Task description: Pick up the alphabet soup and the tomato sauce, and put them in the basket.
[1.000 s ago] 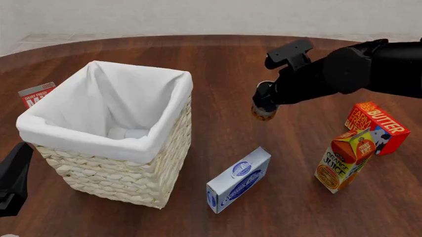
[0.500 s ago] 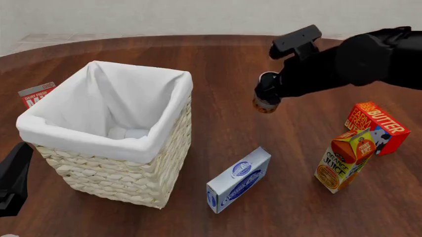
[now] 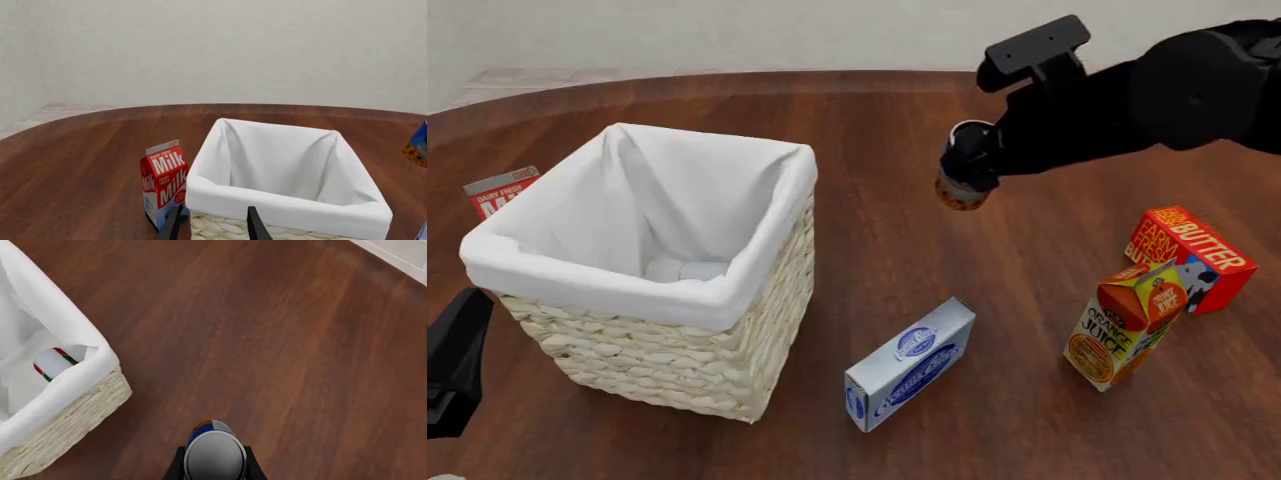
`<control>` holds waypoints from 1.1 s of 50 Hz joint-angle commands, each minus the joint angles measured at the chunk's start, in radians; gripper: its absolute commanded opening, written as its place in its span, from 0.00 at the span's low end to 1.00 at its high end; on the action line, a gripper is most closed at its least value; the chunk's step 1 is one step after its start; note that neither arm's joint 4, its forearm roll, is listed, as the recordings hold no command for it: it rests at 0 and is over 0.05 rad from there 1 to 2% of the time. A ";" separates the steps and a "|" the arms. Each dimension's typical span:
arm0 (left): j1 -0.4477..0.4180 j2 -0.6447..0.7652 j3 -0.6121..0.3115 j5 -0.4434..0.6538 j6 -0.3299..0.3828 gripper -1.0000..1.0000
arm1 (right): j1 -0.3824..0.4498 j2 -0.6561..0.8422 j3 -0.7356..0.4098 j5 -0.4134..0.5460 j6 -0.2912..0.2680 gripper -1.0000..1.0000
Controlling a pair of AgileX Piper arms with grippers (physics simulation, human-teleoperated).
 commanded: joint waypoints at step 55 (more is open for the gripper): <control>0.001 0.000 0.000 -0.001 0.001 1.00 | 0.082 -0.097 -0.148 0.099 0.021 0.00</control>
